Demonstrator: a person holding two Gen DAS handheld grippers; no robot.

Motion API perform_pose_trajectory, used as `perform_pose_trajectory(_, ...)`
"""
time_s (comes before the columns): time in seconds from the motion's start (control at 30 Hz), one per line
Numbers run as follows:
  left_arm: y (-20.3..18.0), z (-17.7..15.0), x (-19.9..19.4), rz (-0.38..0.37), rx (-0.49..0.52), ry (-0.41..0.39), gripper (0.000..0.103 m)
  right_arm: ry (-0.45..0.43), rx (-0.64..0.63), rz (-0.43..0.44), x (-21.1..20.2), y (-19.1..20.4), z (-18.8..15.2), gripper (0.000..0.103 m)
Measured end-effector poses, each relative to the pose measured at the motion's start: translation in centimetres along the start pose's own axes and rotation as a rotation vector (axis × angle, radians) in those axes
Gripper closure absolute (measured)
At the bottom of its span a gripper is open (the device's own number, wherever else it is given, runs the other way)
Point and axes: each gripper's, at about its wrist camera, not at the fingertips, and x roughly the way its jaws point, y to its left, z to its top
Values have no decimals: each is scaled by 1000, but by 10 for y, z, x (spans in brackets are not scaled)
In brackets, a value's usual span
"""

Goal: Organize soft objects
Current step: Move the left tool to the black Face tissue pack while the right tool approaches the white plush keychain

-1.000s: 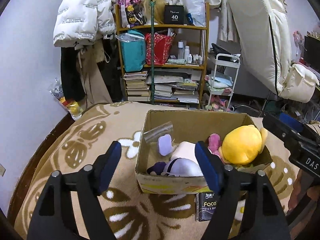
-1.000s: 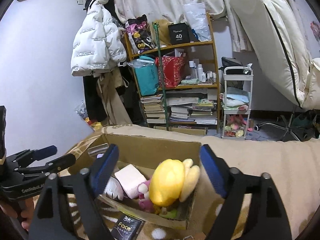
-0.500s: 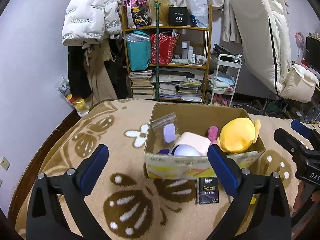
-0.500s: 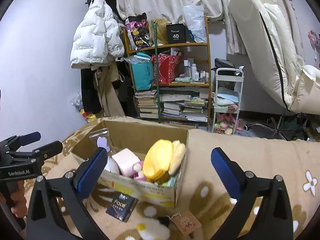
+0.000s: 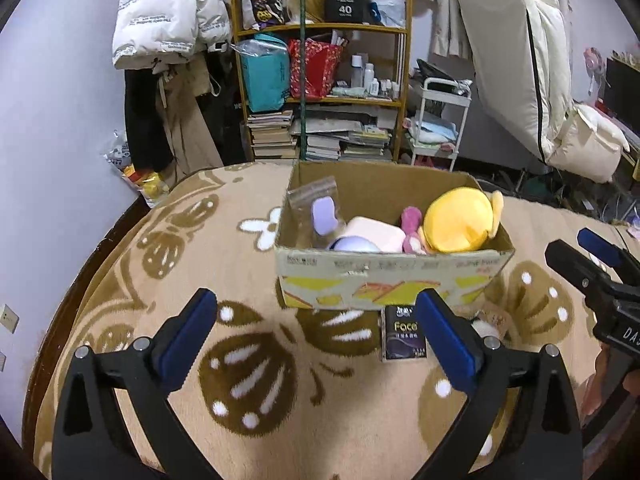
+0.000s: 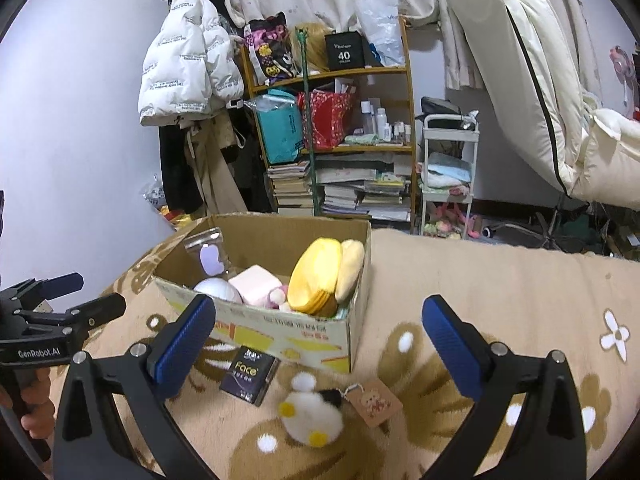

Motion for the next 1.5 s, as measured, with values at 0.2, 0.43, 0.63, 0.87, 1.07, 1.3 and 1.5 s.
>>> perform_pose_trajectory(0.2, -11, -3, 11, -11, 26, 24, 5, 48, 36, -3, 6, -4, -6, 0)
perform_pose_trajectory(0.43, -18, -6, 25, -10, 41, 56, 5, 106, 67, -29, 19, -10, -11, 0)
perform_pose_trajectory(0.63, -22, -9, 38, -15, 38, 77, 5, 145, 104, -31, 31, -17, -16, 0)
perform_pose_trajectory(0.87, -26, -11, 56, -39, 31, 119, 5, 226, 92, -74, 49, -15, -23, 0)
perform_pose_trajectory(1.07, -28, -11, 71, -43, 21, 140, 5, 317, 101, -83, 72, -16, -33, 0)
perform_pose_trajectory(1.3, -31, -11, 86, -79, 20, 163, 5, 364, 87, -94, 82, -15, -39, 0)
perform_pose_trajectory(1.5, -35, -15, 95, -73, 43, 188, 5, 404, 132, -94, 89, -24, -43, 0)
